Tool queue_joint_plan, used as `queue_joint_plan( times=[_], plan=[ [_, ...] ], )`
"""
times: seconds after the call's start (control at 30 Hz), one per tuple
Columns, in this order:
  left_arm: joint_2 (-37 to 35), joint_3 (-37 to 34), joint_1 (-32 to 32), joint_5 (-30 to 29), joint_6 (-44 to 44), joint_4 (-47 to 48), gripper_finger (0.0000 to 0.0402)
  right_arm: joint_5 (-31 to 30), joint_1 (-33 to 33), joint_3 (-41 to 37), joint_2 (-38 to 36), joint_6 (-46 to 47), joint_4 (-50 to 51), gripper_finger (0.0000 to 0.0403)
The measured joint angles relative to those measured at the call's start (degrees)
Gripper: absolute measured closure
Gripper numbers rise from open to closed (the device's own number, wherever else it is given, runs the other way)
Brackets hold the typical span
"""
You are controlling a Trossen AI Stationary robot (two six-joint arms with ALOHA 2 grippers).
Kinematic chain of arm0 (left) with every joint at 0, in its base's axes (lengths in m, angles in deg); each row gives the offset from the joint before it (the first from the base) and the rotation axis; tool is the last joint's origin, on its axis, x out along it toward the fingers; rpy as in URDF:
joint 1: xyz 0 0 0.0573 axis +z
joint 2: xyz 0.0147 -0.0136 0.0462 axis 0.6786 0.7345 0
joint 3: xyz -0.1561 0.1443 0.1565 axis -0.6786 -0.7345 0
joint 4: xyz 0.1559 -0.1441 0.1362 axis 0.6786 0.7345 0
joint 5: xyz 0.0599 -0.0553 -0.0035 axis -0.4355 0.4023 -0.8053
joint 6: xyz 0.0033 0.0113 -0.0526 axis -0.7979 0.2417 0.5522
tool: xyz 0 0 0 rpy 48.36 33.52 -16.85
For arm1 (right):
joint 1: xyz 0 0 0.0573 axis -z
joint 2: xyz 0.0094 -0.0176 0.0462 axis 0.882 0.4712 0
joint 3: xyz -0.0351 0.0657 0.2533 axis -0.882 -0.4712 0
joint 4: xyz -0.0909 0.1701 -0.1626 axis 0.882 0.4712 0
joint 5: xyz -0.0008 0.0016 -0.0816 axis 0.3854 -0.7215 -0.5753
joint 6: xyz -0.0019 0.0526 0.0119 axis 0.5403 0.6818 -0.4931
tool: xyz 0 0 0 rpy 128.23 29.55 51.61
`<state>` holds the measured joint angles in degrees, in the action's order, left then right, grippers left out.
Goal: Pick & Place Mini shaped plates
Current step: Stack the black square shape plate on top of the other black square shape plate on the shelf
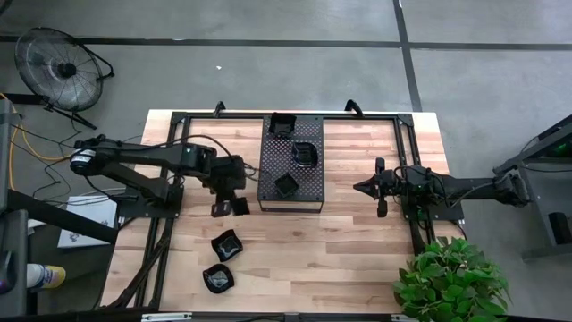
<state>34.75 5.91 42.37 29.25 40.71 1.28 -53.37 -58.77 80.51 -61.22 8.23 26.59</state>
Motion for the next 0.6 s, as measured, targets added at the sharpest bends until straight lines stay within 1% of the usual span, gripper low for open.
queue_joint_plan(
  times=[0.1, 0.33, 0.5, 0.6],
  plan=[
    [0.0, 2.2, 0.0, -2.4, 2.7, -2.5, 0.0401, 0.0, 0.0, 0.0, 0.0, 0.0, 0.0, 0.0391],
    [0.0, 6.6, 0.9, -2.8, 7.3, -9.7, 0.0401, 0.0, 0.0, 0.0, 0.0, 0.0, 0.0, 0.0391],
    [0.0, 8.7, 5.6, 1.8, 9.0, -10.7, 0.0401, 0.0, 0.0, 0.0, 0.0, 0.0, 0.0, 0.0391],
    [0.0, 9.1, 9.9, 8.8, 9.1, -11.0, 0.0401, 0.0, 0.0, 0.0, 0.0, 0.0, 0.0, 0.0391]
  ],
)
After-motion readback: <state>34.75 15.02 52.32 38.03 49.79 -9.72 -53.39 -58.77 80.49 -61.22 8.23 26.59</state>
